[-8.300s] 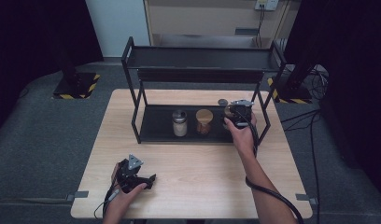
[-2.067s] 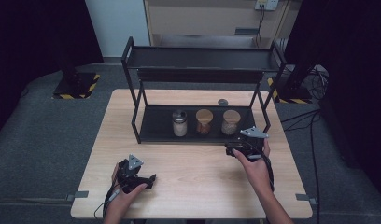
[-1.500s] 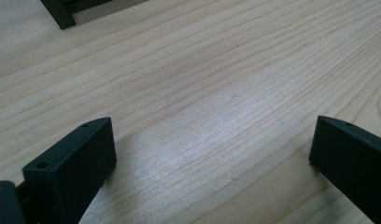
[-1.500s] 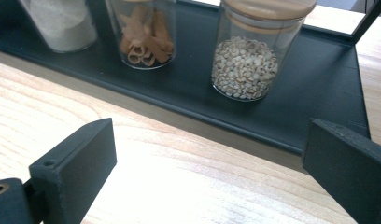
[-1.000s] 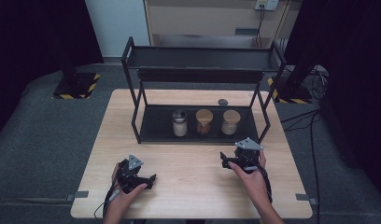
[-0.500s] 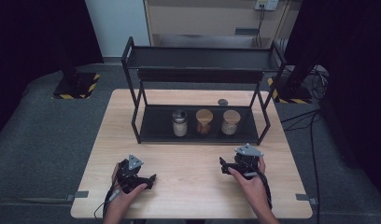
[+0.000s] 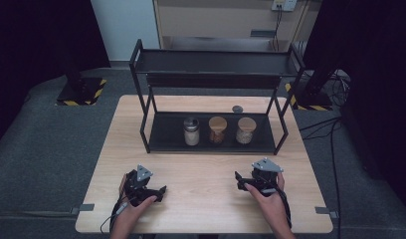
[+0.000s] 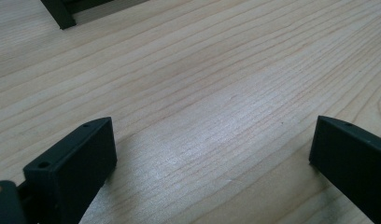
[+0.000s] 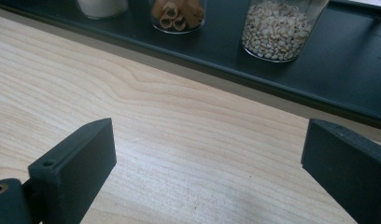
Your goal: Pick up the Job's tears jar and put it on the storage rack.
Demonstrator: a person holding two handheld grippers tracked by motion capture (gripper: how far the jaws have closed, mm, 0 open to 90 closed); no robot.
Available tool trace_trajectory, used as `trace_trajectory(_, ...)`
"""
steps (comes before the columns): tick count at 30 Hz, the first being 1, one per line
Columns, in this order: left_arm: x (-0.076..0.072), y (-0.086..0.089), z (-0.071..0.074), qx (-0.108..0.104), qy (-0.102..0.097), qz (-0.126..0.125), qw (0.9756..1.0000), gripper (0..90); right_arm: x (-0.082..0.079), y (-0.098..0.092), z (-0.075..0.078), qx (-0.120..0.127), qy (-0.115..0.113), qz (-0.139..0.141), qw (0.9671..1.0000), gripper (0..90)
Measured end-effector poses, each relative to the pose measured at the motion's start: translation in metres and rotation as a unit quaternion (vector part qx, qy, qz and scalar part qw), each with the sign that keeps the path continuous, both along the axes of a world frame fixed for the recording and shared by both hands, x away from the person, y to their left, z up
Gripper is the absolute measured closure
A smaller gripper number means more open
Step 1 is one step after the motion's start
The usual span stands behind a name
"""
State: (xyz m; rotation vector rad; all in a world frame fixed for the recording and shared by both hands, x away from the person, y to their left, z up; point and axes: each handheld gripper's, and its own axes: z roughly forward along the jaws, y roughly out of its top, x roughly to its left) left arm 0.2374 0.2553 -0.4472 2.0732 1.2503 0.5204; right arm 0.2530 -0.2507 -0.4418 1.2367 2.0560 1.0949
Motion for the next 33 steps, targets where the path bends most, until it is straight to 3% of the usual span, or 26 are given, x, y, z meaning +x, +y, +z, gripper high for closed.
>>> trace_trajectory(17, -0.001, -0.001, 0.000, 0.001, -0.001, 0.001, 1.0000, 0.0, -0.012, 0.000, -0.005, -0.006, 0.002, 0.018, 0.9998, 3.0)
trace_trajectory(33, -0.001, -0.001, 0.000, 0.001, -0.001, 0.002, 1.0000, 0.0, 0.011, 0.016, -0.011, -0.044, 0.050, 0.052, 0.9964, 2.8)
